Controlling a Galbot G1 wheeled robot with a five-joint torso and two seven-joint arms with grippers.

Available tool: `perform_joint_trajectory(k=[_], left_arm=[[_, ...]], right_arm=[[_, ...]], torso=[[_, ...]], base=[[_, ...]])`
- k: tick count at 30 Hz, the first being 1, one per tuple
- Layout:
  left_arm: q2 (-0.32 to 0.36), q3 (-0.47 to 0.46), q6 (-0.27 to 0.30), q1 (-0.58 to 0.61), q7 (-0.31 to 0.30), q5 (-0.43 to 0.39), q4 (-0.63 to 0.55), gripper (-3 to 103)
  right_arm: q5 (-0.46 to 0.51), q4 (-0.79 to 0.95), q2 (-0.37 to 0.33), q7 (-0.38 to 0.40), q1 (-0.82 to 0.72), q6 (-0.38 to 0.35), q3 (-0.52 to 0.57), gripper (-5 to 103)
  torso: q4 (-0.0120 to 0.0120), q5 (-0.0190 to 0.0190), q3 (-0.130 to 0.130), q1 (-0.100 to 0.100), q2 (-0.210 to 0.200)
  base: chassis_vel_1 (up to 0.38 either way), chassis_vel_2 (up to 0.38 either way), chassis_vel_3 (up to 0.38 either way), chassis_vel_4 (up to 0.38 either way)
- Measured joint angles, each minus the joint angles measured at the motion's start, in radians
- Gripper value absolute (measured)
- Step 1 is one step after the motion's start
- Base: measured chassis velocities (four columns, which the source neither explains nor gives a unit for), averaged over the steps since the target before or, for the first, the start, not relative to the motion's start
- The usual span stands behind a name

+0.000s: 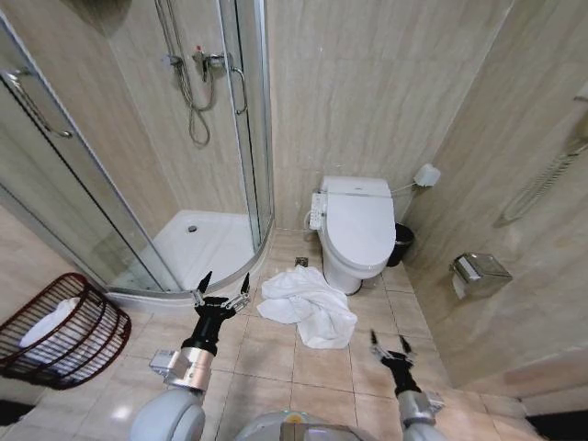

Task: Discard the used towel into the hamper.

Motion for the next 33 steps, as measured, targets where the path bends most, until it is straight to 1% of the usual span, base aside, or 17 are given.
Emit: perform_joint_trajectory(k=[1, 2, 3, 4, 6, 7, 8, 10, 11, 15, 17, 18, 21, 24, 33], left_arm=[[0.000, 0.000, 0.000, 0.000, 0.000, 0.000, 0.000, 100], [0.000, 0.000, 0.000, 0.000, 0.000, 0.000, 0.000, 100], [0.000, 0.000, 0.000, 0.000, 0.000, 0.000, 0.000, 100], [0.000, 0.000, 0.000, 0.000, 0.000, 0.000, 0.000, 100], [0.000, 0.000, 0.000, 0.000, 0.000, 0.000, 0.000, 100], [0.000, 0.000, 0.000, 0.000, 0.000, 0.000, 0.000, 100], [0.000, 0.000, 0.000, 0.000, 0.000, 0.000, 0.000, 100], [0.000, 0.000, 0.000, 0.000, 0.000, 0.000, 0.000, 100], [0.000, 0.000, 0.000, 0.000, 0.000, 0.000, 0.000, 100], [0.000, 0.000, 0.000, 0.000, 0.000, 0.000, 0.000, 100], [0.000, 0.000, 0.000, 0.000, 0.000, 0.000, 0.000, 100], [0.000, 0.000, 0.000, 0.000, 0.000, 0.000, 0.000, 100], [0.000, 0.000, 0.000, 0.000, 0.000, 0.000, 0.000, 100], [0.000, 0.000, 0.000, 0.000, 0.000, 0.000, 0.000, 100], [0.000, 0.000, 0.000, 0.000, 0.000, 0.000, 0.000, 100]], right_arm=[[0.000, 0.000, 0.000, 0.000, 0.000, 0.000, 0.000, 100], [-0.016, 0.000, 0.000, -0.023, 0.002, -0.015, -0.003, 100], [-0.041, -0.003, 0.000, -0.028, 0.008, -0.037, -0.009, 100], [-0.061, -0.007, -0.001, -0.012, 0.013, -0.055, -0.014, 100], [-0.093, -0.011, -0.005, 0.043, 0.026, -0.108, -0.021, 100], [-0.093, -0.011, -0.005, 0.043, 0.026, -0.108, -0.021, 100], [-0.098, -0.015, -0.014, 0.073, 0.035, -0.139, -0.026, 100], [-0.087, -0.029, -0.032, 0.093, 0.053, -0.156, -0.034, 100], [-0.079, -0.046, -0.044, 0.108, 0.068, -0.145, -0.043, 100], [-0.061, -0.091, -0.068, 0.127, 0.111, -0.128, -0.063, 100], [-0.051, -0.096, -0.074, 0.129, 0.118, -0.136, -0.069, 100], [-0.045, -0.097, -0.081, 0.129, 0.121, -0.152, -0.073, 100], [-0.039, -0.102, -0.095, 0.107, 0.122, -0.169, -0.075, 100], [-0.034, -0.118, -0.102, 0.066, 0.122, -0.182, -0.071, 100], [-0.023, -0.147, -0.113, 0.047, 0.113, -0.152, -0.064, 100]], torso=[[0.0000, 0.0000, 0.000, 0.000, 0.000], [0.0000, 0.0000, 0.000, 0.000, 0.000], [0.0001, 0.0000, 0.000, 0.000, 0.000], [0.0000, 0.0000, 0.000, 0.000, 0.000], [0.0000, 0.0000, 0.000, 0.000, 0.000], [0.0000, 0.0000, 0.000, 0.000, 0.000], [-0.0001, 0.0000, 0.000, 0.000, 0.000], [0.0000, -0.0001, 0.000, 0.000, 0.000], [0.0000, -0.0001, 0.000, 0.000, 0.000], [0.0002, 0.0001, 0.000, 0.000, 0.000], [0.0002, 0.0000, 0.000, 0.000, 0.000], [0.0002, 0.0001, 0.000, 0.000, 0.000], [0.0001, -0.0002, 0.000, 0.000, 0.000], [0.0000, 0.0000, 0.000, 0.000, 0.001], [0.0000, 0.0000, 0.000, 0.000, 0.001]], base=[[0.000, 0.000, 0.000, 0.000], [0.000, 0.000, 0.000, 0.000], [0.000, 0.000, 0.000, 0.000], [0.000, 0.000, 0.000, 0.000], [0.000, 0.000, 0.000, 0.000], [0.000, 0.000, 0.000, 0.000], [0.000, 0.000, 0.000, 0.000], [0.000, 0.000, 0.000, 0.000], [0.000, 0.000, 0.000, 0.000], [0.000, 0.000, 0.000, 0.000], [0.000, 0.000, 0.000, 0.000], [0.000, 0.000, 0.000, 0.000], [0.000, 0.000, 0.000, 0.000], [0.000, 0.000, 0.000, 0.000], [0.000, 0.000, 0.000, 0.000]])
